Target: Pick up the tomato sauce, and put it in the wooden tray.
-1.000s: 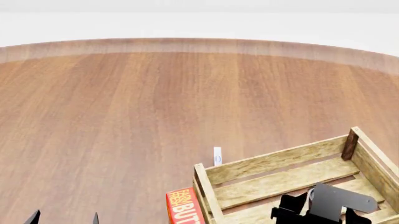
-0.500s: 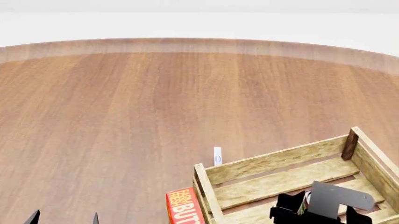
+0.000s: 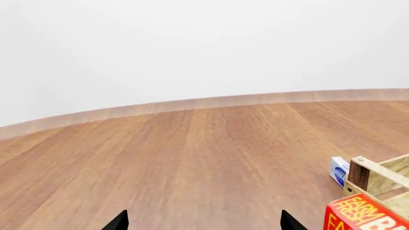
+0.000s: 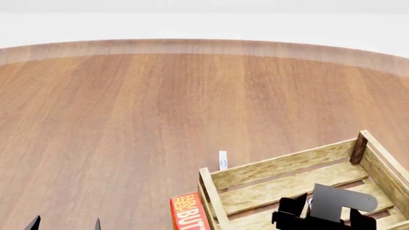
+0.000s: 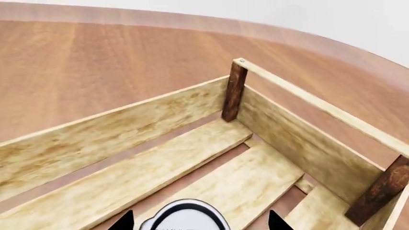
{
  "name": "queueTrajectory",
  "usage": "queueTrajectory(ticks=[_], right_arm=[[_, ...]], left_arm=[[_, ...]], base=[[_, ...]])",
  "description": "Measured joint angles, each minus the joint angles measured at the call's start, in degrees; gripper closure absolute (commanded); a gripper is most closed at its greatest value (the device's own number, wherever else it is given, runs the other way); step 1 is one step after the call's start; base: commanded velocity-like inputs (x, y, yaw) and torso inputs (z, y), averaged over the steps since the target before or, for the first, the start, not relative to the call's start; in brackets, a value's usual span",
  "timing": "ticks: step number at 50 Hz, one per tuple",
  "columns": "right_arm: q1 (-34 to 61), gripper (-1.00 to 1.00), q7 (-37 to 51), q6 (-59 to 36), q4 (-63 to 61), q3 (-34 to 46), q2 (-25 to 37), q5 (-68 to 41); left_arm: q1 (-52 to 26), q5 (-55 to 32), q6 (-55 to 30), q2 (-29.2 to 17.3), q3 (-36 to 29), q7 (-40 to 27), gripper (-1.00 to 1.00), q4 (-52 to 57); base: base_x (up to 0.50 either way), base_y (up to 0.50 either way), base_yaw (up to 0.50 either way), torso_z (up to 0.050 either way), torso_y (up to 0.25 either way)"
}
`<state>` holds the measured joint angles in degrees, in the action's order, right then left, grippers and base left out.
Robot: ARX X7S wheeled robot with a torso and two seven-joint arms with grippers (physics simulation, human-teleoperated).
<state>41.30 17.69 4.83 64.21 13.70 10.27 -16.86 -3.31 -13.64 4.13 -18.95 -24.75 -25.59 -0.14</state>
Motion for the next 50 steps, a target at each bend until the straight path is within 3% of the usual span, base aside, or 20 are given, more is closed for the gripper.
queueTrajectory(ticks=[23, 50], right_arm=[[-3.9, -1.00, 0.8, -4.7, -10.6, 1.1, 1.2, -0.3], [-11.5, -1.00, 3.5, -12.4, -31.4, 3.0, 3.8, -0.8]], left_arm=[[0.0, 0.0, -0.1, -0.1, -0.4, -0.4, -1.00, 0.2], [0.0, -0.4, -0.1, -0.5, -0.6, -0.7, -1.00, 0.4]], base=[[0.00, 0.00, 0.00, 0.000, 0.000], [0.00, 0.00, 0.00, 0.000, 0.000]])
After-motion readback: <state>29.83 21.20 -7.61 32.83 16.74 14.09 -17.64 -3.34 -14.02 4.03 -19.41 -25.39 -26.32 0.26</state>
